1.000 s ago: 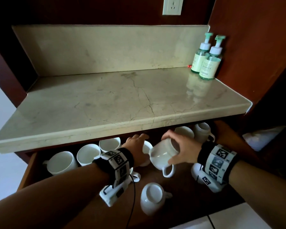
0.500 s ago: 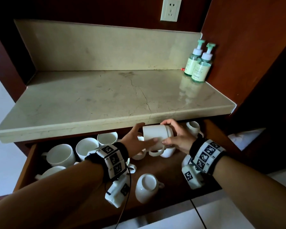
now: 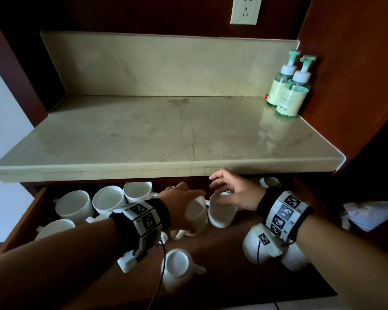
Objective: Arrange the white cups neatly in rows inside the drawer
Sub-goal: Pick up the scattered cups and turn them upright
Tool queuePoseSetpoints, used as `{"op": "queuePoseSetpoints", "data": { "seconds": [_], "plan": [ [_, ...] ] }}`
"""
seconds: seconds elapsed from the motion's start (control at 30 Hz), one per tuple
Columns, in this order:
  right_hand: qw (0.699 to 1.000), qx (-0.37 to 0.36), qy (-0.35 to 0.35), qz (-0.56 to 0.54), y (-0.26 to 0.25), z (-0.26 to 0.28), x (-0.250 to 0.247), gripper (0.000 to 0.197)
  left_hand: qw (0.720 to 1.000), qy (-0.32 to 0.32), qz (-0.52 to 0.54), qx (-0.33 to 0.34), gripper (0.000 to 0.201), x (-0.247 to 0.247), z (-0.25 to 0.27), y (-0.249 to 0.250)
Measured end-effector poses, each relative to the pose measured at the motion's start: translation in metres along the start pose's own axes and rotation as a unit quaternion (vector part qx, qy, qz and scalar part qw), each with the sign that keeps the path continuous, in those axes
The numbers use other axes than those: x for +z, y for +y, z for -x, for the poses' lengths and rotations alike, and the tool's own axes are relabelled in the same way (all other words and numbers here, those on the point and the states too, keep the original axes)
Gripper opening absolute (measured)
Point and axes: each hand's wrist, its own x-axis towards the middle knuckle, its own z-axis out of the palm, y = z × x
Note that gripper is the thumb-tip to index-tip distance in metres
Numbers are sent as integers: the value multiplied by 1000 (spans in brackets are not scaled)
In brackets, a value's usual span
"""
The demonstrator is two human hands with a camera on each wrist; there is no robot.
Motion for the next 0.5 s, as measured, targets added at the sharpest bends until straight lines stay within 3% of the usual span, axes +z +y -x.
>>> {"op": "queuePoseSetpoints", "data": {
  "seconds": [0.2,0.33,0.5],
  "plan": [
    [997,-30,-21,61,14,-5,-14,48,991,-50,-128,2,86,16,-14,26],
    [995,-49,-34,82,15,-4,-19,46,982,-105,-152,-33,93,31,-23,29],
    [992,-55,-58,99,21,-3,-17,41,976,-102,-192,-24,91,43,-31,29]
  ]
}}
